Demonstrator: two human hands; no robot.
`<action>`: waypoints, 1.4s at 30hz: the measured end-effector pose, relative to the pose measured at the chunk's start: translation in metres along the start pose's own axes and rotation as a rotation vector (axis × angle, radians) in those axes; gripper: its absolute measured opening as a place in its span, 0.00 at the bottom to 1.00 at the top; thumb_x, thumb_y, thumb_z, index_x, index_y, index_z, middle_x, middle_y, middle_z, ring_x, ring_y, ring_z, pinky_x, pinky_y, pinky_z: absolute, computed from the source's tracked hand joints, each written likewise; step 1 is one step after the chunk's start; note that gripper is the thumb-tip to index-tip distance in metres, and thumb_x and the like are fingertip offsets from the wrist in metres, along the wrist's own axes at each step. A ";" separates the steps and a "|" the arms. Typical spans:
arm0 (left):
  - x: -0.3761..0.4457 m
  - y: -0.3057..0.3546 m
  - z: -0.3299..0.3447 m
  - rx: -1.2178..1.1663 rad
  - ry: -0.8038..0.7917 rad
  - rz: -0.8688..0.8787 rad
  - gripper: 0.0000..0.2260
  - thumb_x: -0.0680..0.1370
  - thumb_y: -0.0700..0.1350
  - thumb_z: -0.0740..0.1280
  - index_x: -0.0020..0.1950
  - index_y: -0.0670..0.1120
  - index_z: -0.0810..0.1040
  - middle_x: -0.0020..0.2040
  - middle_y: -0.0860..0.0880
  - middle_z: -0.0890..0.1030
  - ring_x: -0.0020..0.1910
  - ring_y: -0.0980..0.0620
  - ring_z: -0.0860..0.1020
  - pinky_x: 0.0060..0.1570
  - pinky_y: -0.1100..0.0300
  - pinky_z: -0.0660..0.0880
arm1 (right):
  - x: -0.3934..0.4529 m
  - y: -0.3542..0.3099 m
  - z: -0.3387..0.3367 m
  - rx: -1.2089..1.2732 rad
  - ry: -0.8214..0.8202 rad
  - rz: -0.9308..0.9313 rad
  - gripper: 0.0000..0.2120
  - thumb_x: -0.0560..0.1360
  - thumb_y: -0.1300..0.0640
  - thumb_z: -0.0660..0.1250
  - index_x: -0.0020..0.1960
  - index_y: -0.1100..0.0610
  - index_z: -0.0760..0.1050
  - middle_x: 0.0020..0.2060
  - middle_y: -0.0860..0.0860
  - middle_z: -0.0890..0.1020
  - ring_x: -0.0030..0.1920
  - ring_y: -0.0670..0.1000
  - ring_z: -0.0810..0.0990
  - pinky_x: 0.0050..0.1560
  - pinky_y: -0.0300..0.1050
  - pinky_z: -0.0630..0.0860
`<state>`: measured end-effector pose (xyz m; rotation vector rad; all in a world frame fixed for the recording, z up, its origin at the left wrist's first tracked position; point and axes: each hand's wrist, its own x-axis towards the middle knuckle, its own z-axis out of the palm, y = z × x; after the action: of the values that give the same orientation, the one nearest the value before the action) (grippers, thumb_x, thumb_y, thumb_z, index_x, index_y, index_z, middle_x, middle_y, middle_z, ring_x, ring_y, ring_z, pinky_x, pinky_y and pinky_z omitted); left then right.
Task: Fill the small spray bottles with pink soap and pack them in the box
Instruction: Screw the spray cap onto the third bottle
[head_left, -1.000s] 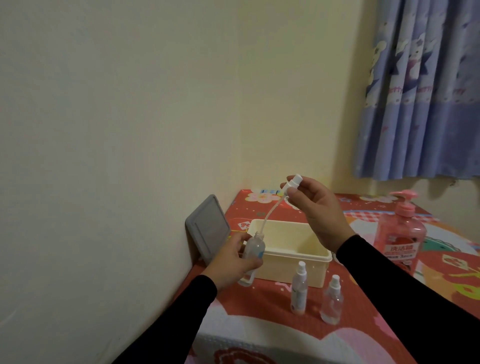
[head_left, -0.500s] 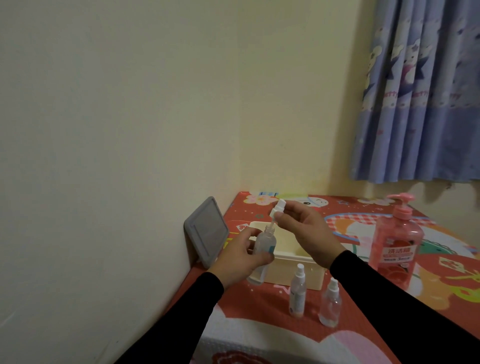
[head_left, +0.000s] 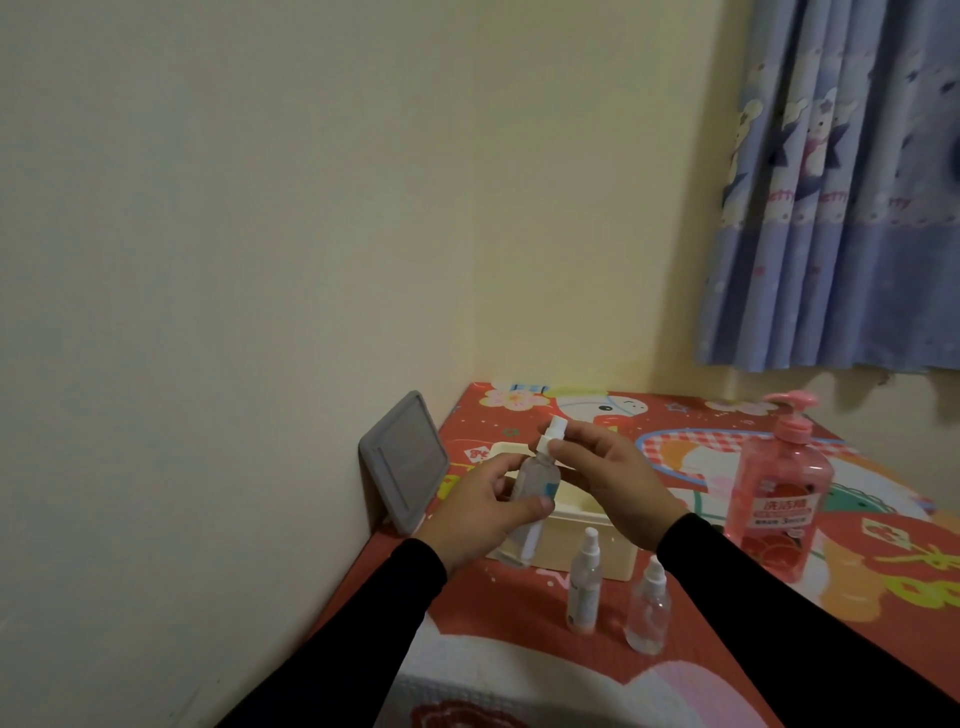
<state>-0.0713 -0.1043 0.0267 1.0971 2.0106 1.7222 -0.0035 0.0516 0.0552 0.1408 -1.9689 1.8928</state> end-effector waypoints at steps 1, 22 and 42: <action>0.000 0.000 0.000 -0.002 -0.002 0.000 0.16 0.75 0.45 0.72 0.61 0.54 0.77 0.53 0.48 0.84 0.53 0.48 0.82 0.57 0.51 0.78 | 0.000 0.000 0.000 0.007 -0.006 0.001 0.08 0.79 0.63 0.63 0.53 0.58 0.80 0.49 0.56 0.84 0.50 0.52 0.83 0.52 0.42 0.80; 0.007 0.000 0.008 -0.151 0.006 -0.062 0.19 0.72 0.50 0.74 0.61 0.49 0.76 0.55 0.44 0.83 0.56 0.42 0.81 0.60 0.44 0.76 | 0.006 0.000 -0.015 0.119 -0.102 0.048 0.09 0.76 0.59 0.65 0.54 0.62 0.78 0.49 0.57 0.81 0.50 0.51 0.81 0.52 0.41 0.79; 0.007 0.003 0.020 0.056 0.174 0.049 0.19 0.72 0.48 0.75 0.59 0.51 0.73 0.52 0.48 0.80 0.49 0.50 0.79 0.47 0.58 0.76 | 0.007 0.001 -0.001 0.137 0.111 0.095 0.11 0.73 0.58 0.71 0.55 0.56 0.78 0.51 0.55 0.84 0.49 0.50 0.82 0.55 0.48 0.78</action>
<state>-0.0622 -0.0848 0.0259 1.0541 2.1637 1.8549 -0.0104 0.0541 0.0570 -0.0202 -1.8022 2.0499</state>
